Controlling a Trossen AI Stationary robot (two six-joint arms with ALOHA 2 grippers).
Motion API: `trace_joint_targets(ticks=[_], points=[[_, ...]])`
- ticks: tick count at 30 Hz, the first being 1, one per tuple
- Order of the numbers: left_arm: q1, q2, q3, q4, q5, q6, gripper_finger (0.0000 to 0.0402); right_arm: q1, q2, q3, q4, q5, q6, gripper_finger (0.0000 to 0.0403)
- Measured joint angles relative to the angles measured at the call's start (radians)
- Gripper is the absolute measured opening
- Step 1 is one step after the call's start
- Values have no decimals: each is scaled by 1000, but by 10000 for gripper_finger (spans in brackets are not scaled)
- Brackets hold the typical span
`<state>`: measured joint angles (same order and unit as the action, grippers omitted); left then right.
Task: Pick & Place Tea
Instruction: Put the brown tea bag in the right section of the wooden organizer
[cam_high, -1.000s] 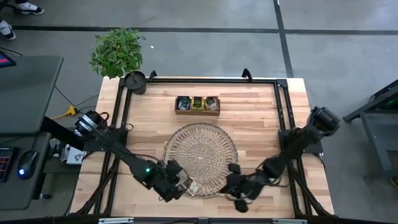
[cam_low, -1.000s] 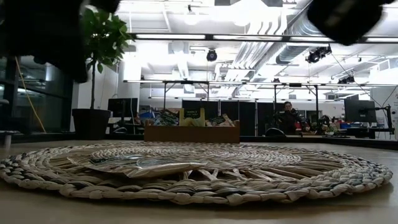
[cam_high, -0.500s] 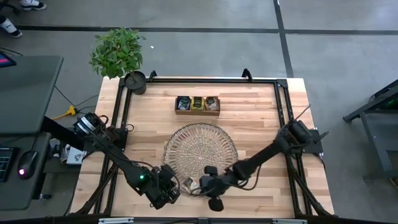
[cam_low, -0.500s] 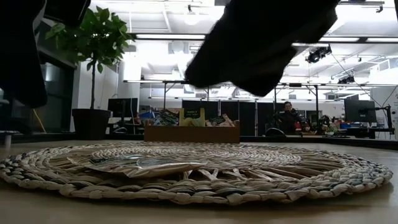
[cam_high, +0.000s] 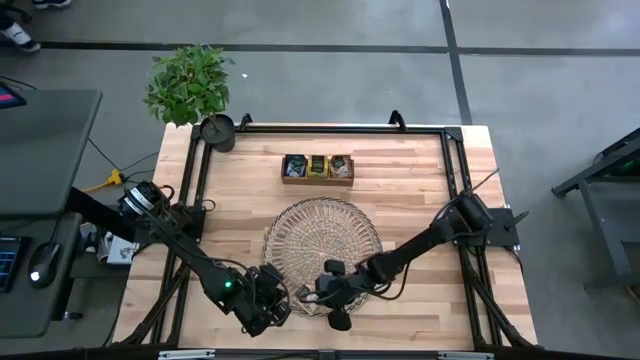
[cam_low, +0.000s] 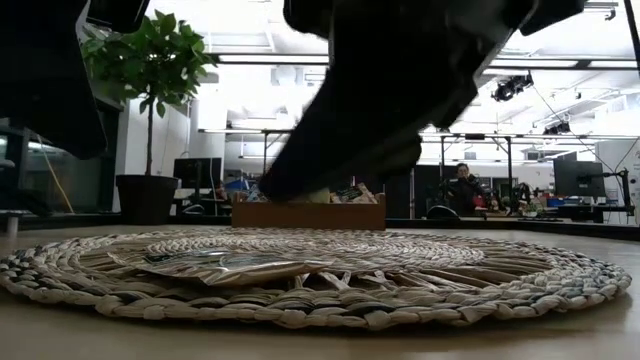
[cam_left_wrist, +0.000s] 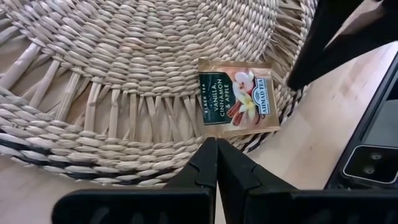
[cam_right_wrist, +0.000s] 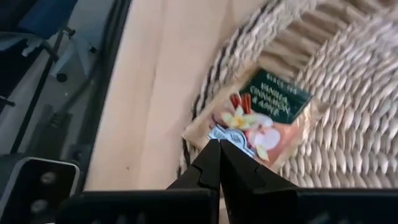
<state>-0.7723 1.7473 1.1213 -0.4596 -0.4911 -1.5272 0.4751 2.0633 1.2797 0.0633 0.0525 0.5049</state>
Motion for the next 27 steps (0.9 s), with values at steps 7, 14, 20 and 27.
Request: trace_joint_targets(ticks=[7,14,20,27], points=[[0,0,0,0,-9,0,0,0,35,0,1,-2,10,0],[0,0,0,-1,-25,-25,0,-6,52,0,-25,-35,15,0],[8,0,0,8,-23,-69,1,-5,52,-6,-32,-40,18,0],[67,0,1,87,29,-98,10,-5,52,-6,-40,-38,17,0]])
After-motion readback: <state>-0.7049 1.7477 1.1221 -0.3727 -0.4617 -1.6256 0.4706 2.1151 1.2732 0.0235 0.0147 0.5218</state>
